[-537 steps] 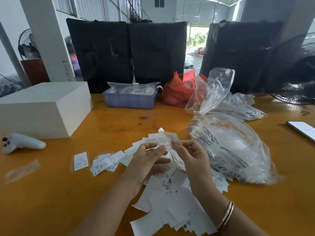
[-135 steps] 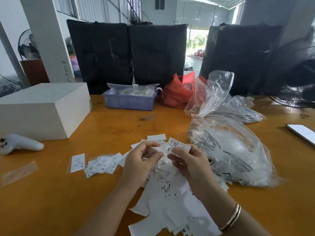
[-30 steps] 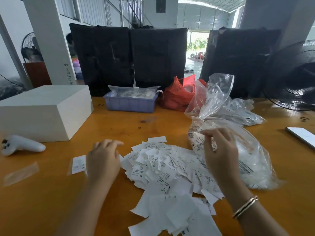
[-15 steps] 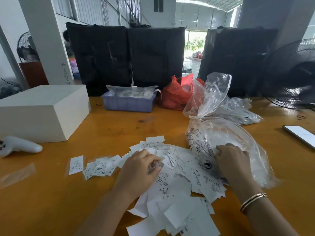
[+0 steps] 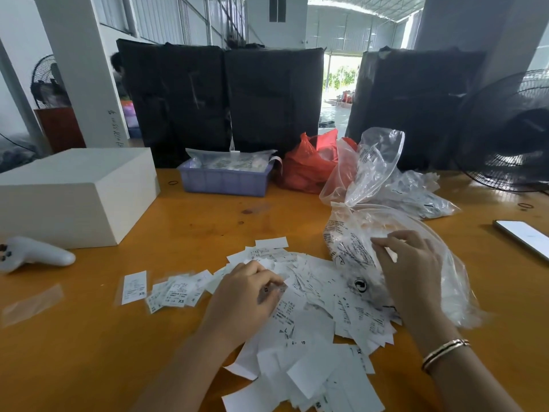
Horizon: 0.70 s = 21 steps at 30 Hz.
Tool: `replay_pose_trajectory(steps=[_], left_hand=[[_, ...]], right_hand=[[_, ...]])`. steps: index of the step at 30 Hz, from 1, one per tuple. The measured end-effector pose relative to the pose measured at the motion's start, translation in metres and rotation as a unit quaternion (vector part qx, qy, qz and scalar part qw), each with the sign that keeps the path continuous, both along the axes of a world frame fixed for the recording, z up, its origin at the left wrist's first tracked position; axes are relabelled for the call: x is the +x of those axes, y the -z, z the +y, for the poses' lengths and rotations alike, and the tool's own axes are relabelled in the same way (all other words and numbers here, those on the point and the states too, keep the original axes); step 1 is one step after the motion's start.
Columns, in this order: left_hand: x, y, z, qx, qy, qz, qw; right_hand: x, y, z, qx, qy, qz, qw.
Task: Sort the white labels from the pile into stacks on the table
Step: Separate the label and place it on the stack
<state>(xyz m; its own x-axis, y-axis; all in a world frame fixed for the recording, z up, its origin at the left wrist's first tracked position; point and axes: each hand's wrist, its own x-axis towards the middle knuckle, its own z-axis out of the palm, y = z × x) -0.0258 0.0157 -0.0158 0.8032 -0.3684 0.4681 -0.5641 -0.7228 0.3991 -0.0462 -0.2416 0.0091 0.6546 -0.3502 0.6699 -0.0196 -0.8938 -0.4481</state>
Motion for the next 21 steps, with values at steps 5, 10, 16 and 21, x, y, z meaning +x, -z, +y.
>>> replay_pose_trajectory(steps=[5,10,16,21], left_hand=[[-0.002,-0.002,0.001,-0.001,-0.005,0.0,1.0],[-0.007,-0.015,-0.002,-0.13,0.016,0.072,0.989],[-0.013,-0.022,-0.001,-0.279,0.087,0.199,0.936],[-0.007,-0.02,-0.002,-0.305,0.071,0.219,0.924]], right_hand=[[-0.007,-0.016,0.019,0.109,-0.142,-0.143,0.973],[-0.015,-0.019,0.06,0.553,-0.342,0.026,0.76],[-0.014,-0.003,0.092,0.6,-0.392,0.112,0.688],[-0.014,0.001,0.095,0.607,-0.408,0.108,0.674]])
